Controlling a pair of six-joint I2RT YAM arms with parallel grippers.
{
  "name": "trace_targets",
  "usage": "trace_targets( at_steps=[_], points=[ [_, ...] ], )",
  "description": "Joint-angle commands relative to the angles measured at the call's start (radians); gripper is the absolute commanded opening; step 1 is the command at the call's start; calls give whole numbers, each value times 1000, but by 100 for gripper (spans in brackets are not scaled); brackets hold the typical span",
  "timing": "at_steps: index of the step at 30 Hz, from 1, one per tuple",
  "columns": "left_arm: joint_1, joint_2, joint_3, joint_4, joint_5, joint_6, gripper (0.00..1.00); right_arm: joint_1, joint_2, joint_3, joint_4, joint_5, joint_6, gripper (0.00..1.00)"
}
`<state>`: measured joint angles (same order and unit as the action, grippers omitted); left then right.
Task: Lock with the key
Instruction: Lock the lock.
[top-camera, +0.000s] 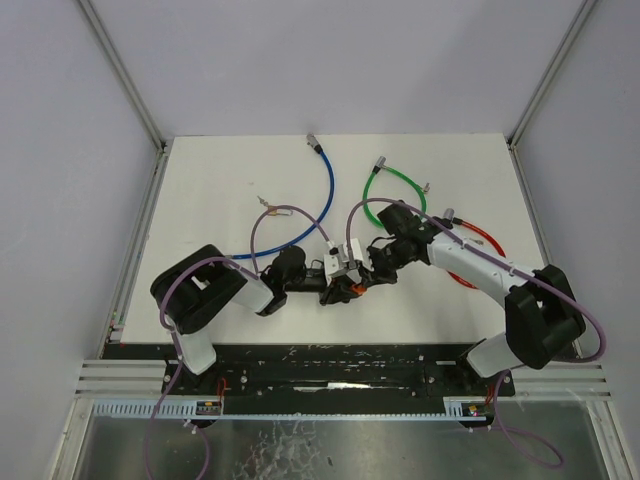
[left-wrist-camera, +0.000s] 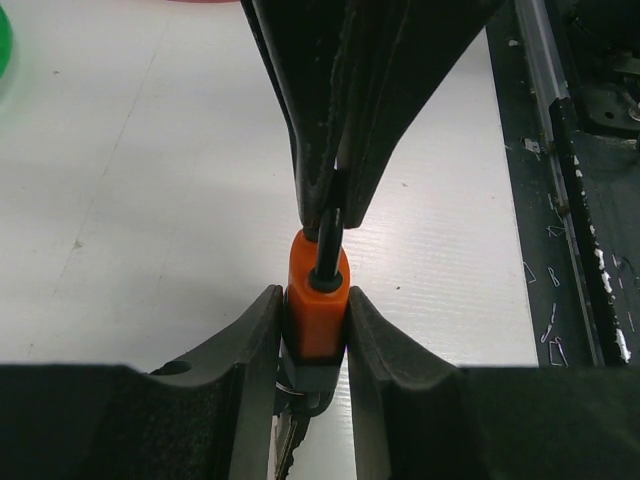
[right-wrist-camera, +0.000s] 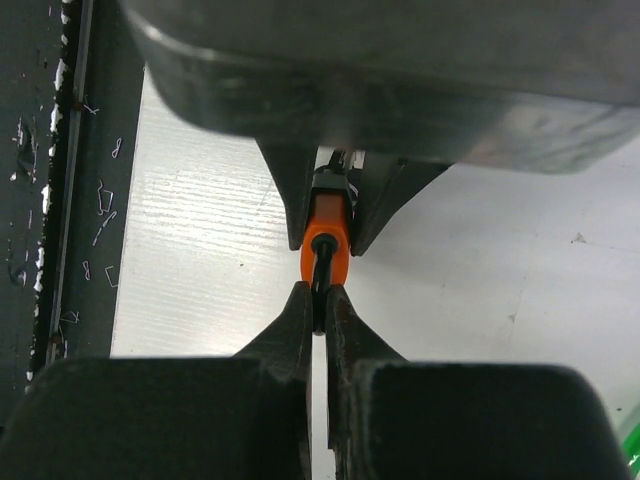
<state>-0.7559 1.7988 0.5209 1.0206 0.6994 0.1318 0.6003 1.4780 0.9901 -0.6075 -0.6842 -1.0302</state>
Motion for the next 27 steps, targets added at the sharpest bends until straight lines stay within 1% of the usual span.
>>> trace_targets(
  at_steps=[1,8,18,22,27],
  points=[
    [-7,33,-9,85,-66,17,0,100,88,-11,37,-99,62,0],
    [-1,53,-33,158,-77,7,0,111,128,-15,104,-75,168,0],
    [11,68,-41,199,-66,-3,0,130,154,-15,175,-13,243,0],
    [12,61,-37,197,-53,-11,0,129,90,9,171,18,241,0],
    [2,62,5,192,-19,-52,0,130,-11,34,126,89,210,0]
  ],
)
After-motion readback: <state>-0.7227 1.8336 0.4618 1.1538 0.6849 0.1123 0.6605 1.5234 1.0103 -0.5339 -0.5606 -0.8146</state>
